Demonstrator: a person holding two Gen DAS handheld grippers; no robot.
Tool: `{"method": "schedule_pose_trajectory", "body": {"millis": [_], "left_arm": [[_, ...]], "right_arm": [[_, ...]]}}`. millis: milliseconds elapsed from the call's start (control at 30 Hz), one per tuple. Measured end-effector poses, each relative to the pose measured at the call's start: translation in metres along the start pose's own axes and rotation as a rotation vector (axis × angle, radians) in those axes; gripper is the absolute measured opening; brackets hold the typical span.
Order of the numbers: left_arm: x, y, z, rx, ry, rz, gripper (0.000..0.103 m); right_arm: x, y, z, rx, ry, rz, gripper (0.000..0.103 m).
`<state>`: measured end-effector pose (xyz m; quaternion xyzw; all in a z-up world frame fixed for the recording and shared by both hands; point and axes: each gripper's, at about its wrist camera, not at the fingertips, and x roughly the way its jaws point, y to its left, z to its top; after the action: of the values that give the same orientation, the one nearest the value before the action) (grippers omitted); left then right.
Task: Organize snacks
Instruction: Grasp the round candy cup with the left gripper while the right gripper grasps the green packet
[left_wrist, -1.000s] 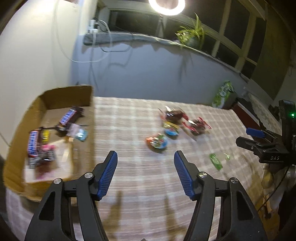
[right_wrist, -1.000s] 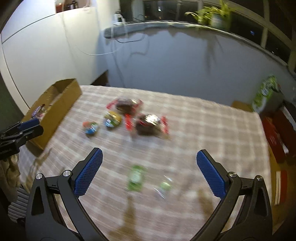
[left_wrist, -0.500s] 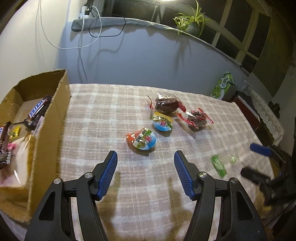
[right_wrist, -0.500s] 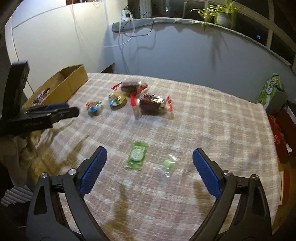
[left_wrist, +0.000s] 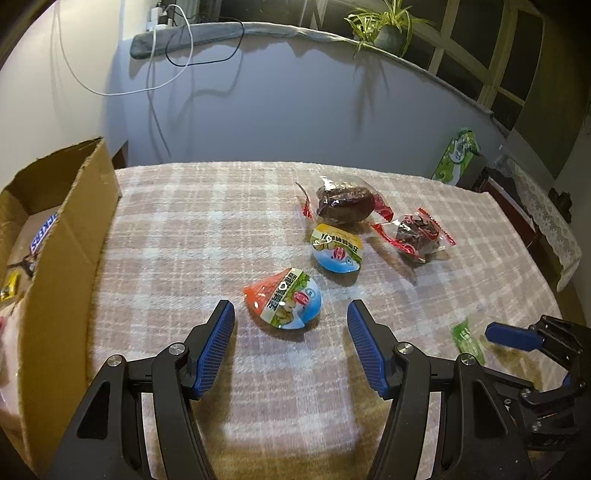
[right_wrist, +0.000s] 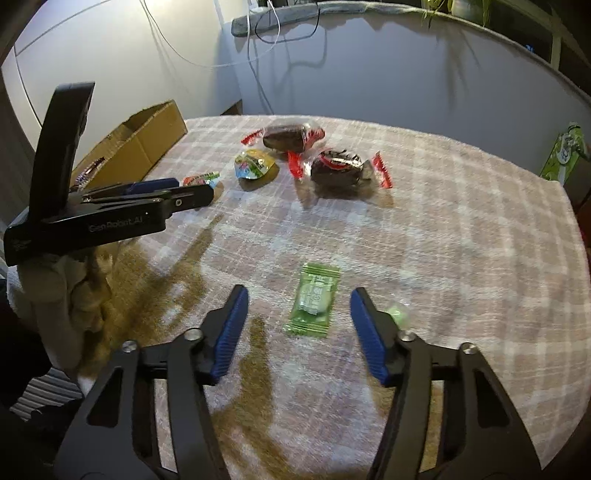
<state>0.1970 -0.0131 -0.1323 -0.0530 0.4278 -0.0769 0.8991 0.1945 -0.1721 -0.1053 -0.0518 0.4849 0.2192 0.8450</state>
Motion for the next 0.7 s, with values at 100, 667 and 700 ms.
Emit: {"method": "schedule_pose_trajectory", "body": {"millis": [100, 667, 700], "left_arm": [[0.005, -0.001, 0.004, 0.008, 0.005, 0.02, 0.058], [0.005, -0.003, 0.0, 0.029, 0.002, 0.036, 0.026], [0.005, -0.003, -0.001, 0.03, 0.002, 0.035, 0.026]], "right_arm": [[0.011, 0.001, 0.001, 0.007, 0.035, -0.019, 0.05], [0.011, 0.001, 0.005, -0.002, 0.036, -0.078, 0.022], [0.01, 0.001, 0.005, -0.001, 0.036, -0.077, 0.022]]}}
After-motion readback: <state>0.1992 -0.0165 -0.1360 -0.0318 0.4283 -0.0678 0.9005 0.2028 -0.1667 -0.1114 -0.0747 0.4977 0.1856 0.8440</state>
